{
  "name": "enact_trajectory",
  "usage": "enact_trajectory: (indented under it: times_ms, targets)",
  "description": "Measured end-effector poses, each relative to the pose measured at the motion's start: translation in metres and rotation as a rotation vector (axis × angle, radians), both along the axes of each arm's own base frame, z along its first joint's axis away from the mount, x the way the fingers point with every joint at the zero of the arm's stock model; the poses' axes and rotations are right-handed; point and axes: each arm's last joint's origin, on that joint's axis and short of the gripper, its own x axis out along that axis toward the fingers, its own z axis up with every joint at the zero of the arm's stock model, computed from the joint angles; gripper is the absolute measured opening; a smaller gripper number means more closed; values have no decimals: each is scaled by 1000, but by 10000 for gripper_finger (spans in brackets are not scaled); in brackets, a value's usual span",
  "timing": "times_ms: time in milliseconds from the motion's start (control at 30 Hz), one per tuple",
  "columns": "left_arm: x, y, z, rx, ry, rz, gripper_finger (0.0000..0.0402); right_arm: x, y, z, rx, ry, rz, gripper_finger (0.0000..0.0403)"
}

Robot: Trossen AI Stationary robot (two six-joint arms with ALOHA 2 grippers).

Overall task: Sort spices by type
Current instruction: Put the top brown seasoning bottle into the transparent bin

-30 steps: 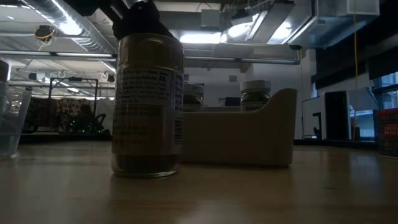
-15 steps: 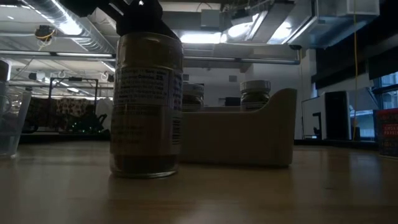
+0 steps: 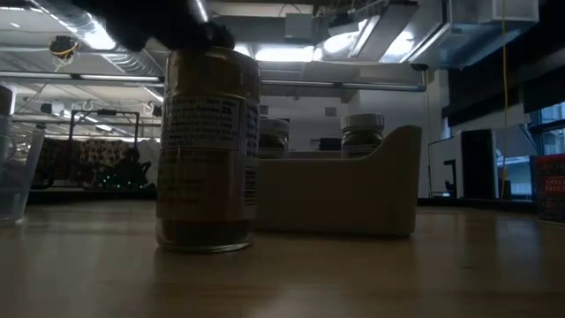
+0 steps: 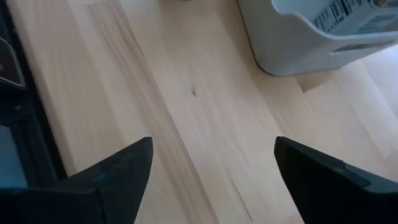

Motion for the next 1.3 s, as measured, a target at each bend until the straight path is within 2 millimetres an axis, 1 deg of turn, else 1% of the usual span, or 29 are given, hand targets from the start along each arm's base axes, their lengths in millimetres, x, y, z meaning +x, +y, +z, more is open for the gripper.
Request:
enact_trajectory:
  times_ms: [133, 367, 500, 567, 633, 833, 933, 1033, 1133, 1300]
  targets:
    - [1, -2, -10, -6, 27, 13, 400, -1, -1, -4, 2, 3, -2, 335]
    - [1, -4, -8, -31, 16, 20, 400, -1, -1, -4, 3, 6, -1, 335]
    - [2, -2, -8, -51, 18, 41, 397, 0, -1, -4, -1, 2, 1, 335]
    - [3, -2, -8, -56, 17, 45, 384, 0, 0, -4, 0, 0, 1, 335]
    - [2, -2, -9, -60, 24, 40, 360, 0, 0, -4, 2, -1, 1, 335]
    - [0, -5, -9, -71, 33, 34, 267, 0, 0, -4, 1, -2, 1, 335]
    - [-2, -8, -7, -79, 35, 30, 263, 0, -1, -3, -10, -15, 1, 335]
    - [-9, -12, 2, -96, 31, 22, 263, 0, -1, -3, -21, -27, 2, 335]
    - [-17, -16, 20, -128, 23, 19, 263, 1, -1, -3, -28, -35, 2, 335]
    - [-39, -21, 45, -135, 57, 9, 263, 1, -1, -3, -28, -36, 2, 335]
